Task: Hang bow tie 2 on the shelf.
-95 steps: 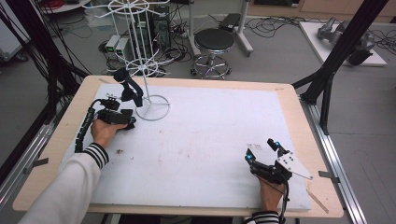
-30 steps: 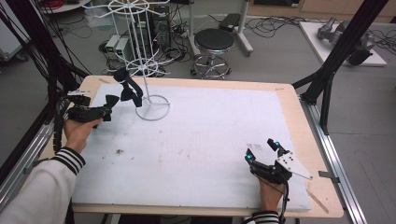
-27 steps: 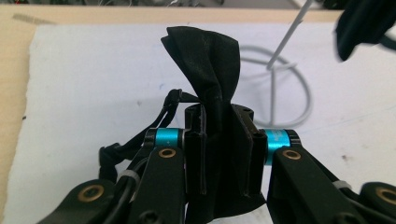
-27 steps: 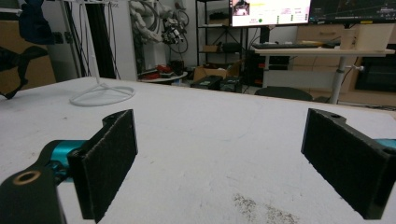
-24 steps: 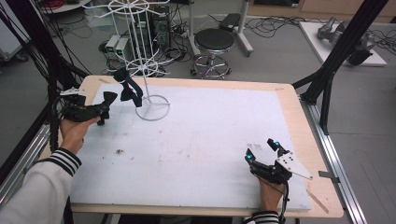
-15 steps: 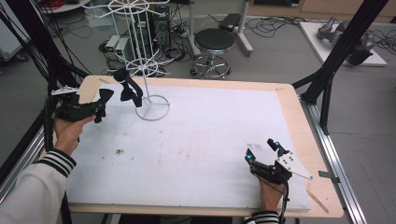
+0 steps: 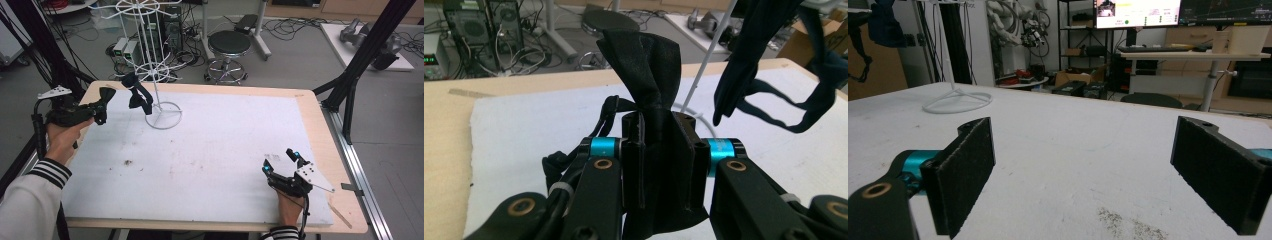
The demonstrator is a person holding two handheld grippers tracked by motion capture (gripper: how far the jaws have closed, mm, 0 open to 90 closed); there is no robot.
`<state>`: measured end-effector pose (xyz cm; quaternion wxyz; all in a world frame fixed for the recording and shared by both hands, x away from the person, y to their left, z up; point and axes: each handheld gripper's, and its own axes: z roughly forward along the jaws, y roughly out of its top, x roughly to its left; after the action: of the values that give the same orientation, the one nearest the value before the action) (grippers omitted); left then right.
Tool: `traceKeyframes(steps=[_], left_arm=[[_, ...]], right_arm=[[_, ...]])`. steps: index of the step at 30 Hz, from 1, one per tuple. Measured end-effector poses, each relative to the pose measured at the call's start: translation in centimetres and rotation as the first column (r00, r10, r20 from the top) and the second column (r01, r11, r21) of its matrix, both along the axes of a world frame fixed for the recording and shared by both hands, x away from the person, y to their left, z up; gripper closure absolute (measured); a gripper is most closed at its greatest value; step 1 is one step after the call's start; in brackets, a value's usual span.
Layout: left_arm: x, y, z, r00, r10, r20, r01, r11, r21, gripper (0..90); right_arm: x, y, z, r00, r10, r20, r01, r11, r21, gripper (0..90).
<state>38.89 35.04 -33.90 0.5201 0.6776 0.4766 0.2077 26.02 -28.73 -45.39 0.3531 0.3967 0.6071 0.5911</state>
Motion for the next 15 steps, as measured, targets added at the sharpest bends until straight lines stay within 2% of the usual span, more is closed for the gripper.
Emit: traceKeyframes(steps=[3, 9, 15], left_arm=[[0.0, 0.1, 0.4, 0.9999, 0.007, 0.011, -0.007, 0.9998, -0.017, 75.8], [0.1, 0.4, 1.6, 0.9992, 0.008, 0.038, -0.007, 0.9998, -0.019, 75.7], [0.1, 0.3, 2.7, 0.9980, -0.014, 0.062, 0.015, 0.9997, -0.018, 75.7]], right_arm=[[0.0, 0.0, 0.0, 1.0000, 0.000, 0.002, 0.000, 1.000, 0.001, 9.9], [0.0, 0.0, 0.0, 1.0000, -0.001, 0.001, 0.001, 1.000, 0.001, 9.9], [0.0, 0.0, 0.0, 1.0000, -0.001, 0.001, 0.001, 1.000, 0.002, 10.0]])
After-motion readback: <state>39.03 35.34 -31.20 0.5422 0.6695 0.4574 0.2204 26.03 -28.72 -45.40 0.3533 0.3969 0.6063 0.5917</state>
